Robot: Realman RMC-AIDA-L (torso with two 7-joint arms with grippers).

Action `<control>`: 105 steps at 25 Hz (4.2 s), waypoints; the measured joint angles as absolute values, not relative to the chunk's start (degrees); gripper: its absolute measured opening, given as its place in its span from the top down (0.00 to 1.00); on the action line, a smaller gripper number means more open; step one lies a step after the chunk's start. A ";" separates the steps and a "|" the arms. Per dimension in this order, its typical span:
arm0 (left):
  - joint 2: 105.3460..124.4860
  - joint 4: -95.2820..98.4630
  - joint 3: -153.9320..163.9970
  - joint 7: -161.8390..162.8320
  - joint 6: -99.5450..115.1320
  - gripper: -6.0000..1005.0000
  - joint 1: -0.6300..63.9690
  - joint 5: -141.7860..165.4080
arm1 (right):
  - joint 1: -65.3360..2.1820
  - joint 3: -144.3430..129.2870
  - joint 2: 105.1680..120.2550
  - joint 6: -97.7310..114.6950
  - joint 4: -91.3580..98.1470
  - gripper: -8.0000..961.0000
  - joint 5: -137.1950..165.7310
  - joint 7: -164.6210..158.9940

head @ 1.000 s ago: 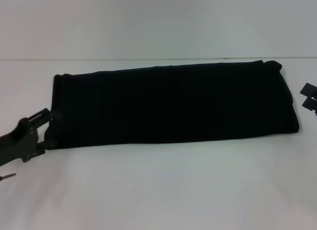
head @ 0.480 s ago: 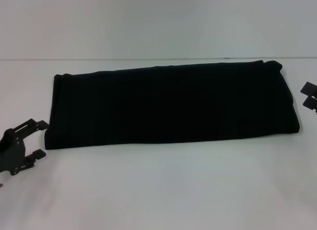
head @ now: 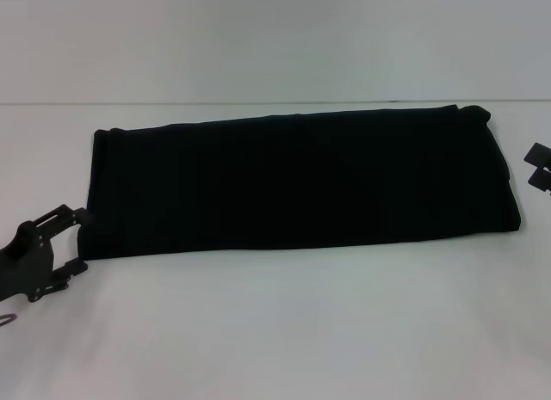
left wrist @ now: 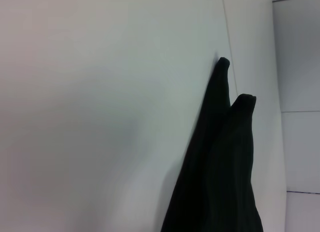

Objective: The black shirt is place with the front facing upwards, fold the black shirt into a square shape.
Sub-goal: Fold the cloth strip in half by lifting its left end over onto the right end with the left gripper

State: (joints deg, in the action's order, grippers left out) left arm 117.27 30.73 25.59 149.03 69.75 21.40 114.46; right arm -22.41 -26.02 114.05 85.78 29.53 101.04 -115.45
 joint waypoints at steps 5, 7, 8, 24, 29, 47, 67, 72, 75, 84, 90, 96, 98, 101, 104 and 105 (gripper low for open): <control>117.30 30.62 25.70 149.94 68.60 0.10 22.04 115.29 | -22.39 -26.02 114.07 85.29 29.53 0.16 101.01 -115.55; 117.31 30.26 25.74 150.27 68.08 0.10 22.24 115.67 | -22.30 -26.02 114.12 85.17 29.53 0.16 101.00 -115.56; 117.31 30.08 25.75 150.36 67.92 0.10 22.28 115.73 | -22.25 -26.02 114.13 85.16 29.53 0.16 100.95 -115.57; 117.09 27.51 26.16 150.05 65.30 0.10 25.74 115.78 | -22.17 -25.83 114.08 85.07 29.48 0.16 100.72 -115.58; 117.22 27.27 26.27 147.65 64.04 0.10 29.06 115.41 | -22.24 -25.84 114.08 85.07 29.44 0.16 100.71 -115.54; 116.70 26.28 26.95 144.97 67.70 0.11 25.09 112.68 | -22.19 -25.40 113.89 85.17 28.82 0.16 100.72 -115.55; 116.35 30.16 26.81 148.37 69.43 0.11 26.17 116.86 | -21.91 -25.15 114.10 85.34 28.78 0.16 100.69 -115.54; 115.82 30.20 26.91 149.30 69.64 0.11 24.35 117.02 | -21.89 -25.13 114.11 85.30 28.75 0.16 100.66 -115.59; 115.79 30.37 26.87 149.77 69.49 0.11 23.88 117.07 | -22.05 -25.13 114.11 85.16 28.74 0.16 100.63 -115.64; 115.58 28.10 27.07 150.54 64.07 0.11 26.19 117.27 | -22.39 -25.12 113.92 85.07 28.74 0.16 100.63 -115.66; 115.20 25.81 27.92 150.23 61.15 0.11 28.94 118.19 | -22.06 -24.41 113.80 85.07 28.74 0.16 100.68 -115.66; 115.66 25.29 27.63 146.60 61.28 0.11 32.26 117.82 | -21.98 -24.23 113.81 85.09 28.73 0.16 100.72 -115.66; 115.67 25.66 27.46 144.88 63.56 0.10 32.92 116.63 | -21.95 -24.11 113.82 85.23 28.74 0.16 100.72 -115.66; 115.62 26.04 27.41 143.68 65.63 0.10 32.20 115.21 | -21.79 -23.84 113.82 85.48 28.74 0.16 100.73 -115.66; 115.61 25.64 27.51 144.43 64.79 0.10 30.43 115.34 | -21.54 -23.80 113.87 85.52 28.72 0.16 100.73 -115.62; 115.60 25.50 27.60 144.68 64.65 0.11 30.08 115.43 | -21.49 -23.80 113.89 85.52 28.69 0.16 100.73 -115.62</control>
